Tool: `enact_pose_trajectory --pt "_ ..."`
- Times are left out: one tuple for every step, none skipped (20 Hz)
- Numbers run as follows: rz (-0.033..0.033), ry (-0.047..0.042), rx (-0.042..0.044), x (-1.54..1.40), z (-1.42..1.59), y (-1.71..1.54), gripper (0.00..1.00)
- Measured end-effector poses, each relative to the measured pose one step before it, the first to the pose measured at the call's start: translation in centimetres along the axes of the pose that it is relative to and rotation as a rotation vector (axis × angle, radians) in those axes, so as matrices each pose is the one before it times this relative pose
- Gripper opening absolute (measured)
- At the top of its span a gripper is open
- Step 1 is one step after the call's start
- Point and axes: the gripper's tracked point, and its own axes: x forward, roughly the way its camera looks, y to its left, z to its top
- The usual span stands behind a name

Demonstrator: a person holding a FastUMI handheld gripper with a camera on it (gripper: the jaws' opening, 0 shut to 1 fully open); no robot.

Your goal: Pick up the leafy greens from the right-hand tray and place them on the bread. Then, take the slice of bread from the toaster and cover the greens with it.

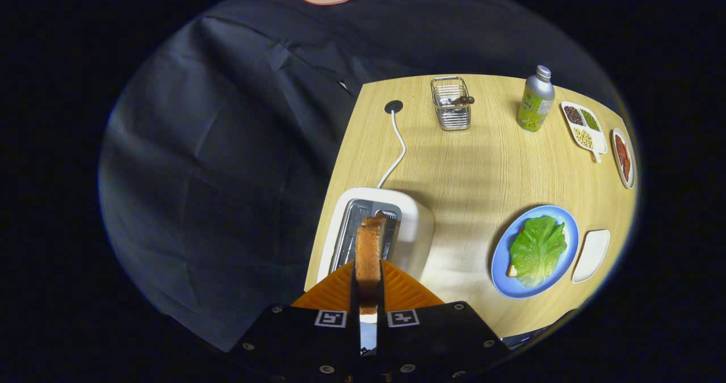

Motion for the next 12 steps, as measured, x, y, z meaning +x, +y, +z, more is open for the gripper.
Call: enact_pose_trajectory --pt "0.01662 -0.00616 0.00489 -0.438 0.065 -0.172 0.12" --pt "0.02090 -0.00999 0.00638 -0.578 0.122 0.058 0.12" --pt "0.01541 -0.01170 0.00148 -0.449 0.148 -0.119 0.12" --pt "0.01285 -0.01058 0.00148 -0.615 0.167 -0.123 0.12" --pt "0.01064 -0.00809 0.00408 -0.519 0.021 -0.282 0.12" --pt "0.00609 -0.00985 0.00077 -0.579 0.188 -0.332 0.11" --pt "0.00557 -0.01235 0.00133 -0.505 0.219 -0.383 0.12" --pt "0.00438 -0.00985 0.00176 -0.351 0.073 -0.586 0.12" --pt "0.00336 -0.00789 0.00672 -0.540 0.116 -0.611 0.12" --pt "0.00433 -0.00736 0.00631 -0.447 -0.041 -0.584 0.12" --pt "0.00152 -0.00689 0.00804 -0.481 -0.048 -0.888 0.12" --pt "0.00057 -0.00634 0.00769 -0.427 -0.004 -0.723 0.12"
